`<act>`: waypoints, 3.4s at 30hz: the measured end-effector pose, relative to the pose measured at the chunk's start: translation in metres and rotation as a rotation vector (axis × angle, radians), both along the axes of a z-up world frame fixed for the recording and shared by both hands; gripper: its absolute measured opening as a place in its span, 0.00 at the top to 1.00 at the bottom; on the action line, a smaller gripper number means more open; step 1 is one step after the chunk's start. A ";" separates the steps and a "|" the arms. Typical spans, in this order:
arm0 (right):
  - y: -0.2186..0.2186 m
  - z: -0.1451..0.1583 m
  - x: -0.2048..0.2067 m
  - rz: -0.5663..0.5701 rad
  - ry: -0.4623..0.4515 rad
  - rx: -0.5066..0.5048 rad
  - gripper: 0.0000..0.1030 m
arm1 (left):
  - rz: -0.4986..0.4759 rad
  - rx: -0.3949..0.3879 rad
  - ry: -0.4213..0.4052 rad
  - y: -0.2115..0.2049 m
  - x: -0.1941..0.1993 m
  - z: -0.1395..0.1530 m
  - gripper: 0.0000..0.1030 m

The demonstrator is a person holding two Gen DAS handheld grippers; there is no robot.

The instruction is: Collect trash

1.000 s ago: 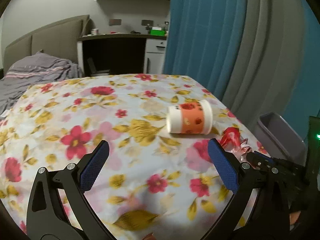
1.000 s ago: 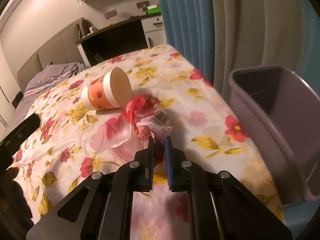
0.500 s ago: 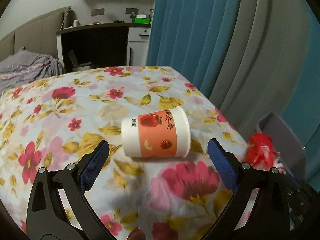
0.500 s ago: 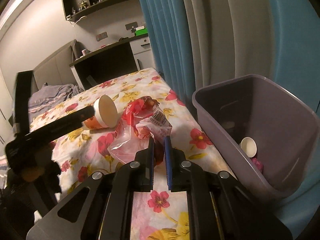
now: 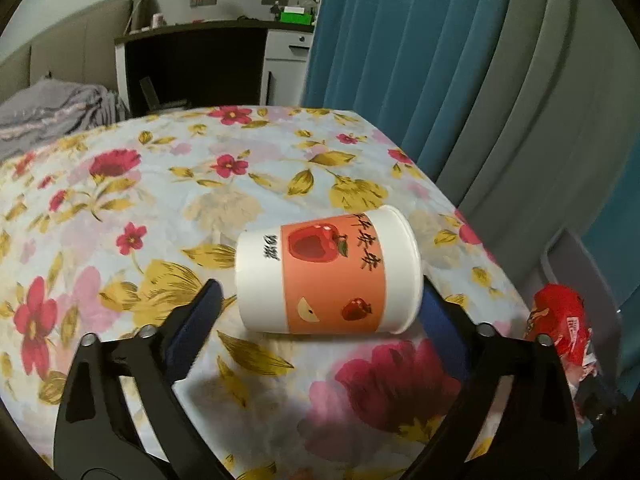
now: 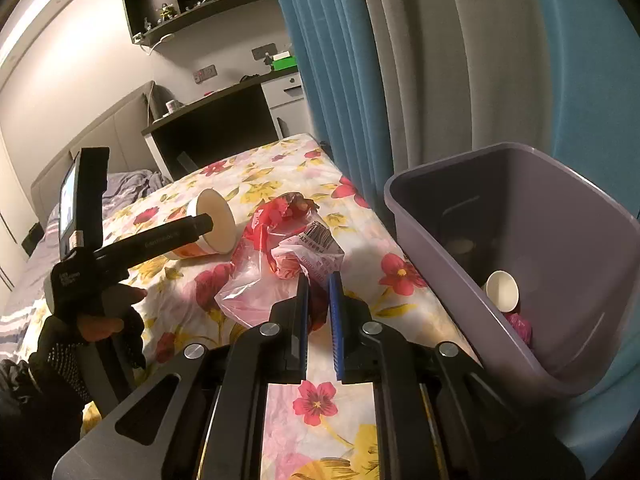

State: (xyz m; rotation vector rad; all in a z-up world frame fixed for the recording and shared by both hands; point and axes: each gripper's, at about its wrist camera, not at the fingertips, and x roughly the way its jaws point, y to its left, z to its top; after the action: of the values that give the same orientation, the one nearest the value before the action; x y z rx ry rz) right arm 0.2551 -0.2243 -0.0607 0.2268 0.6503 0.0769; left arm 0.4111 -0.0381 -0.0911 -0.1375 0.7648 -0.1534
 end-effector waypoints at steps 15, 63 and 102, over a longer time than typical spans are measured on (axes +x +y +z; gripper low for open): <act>-0.002 0.005 -0.005 -0.010 -0.015 -0.007 0.90 | -0.046 0.024 -0.072 -0.010 -0.031 0.017 0.22; -0.151 0.002 -0.036 -0.245 0.009 -0.038 0.59 | -0.479 -0.104 -0.078 -0.235 -0.084 0.054 0.19; -0.019 0.058 -0.166 -0.219 -0.185 -0.213 0.05 | -0.023 0.136 -0.289 -0.022 -0.281 0.087 0.06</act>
State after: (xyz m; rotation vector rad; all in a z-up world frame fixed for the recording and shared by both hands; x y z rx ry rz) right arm 0.0886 -0.2433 -0.0030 0.0832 0.4423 -0.1799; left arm 0.1302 -0.0600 -0.0042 0.0228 0.4866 -0.1393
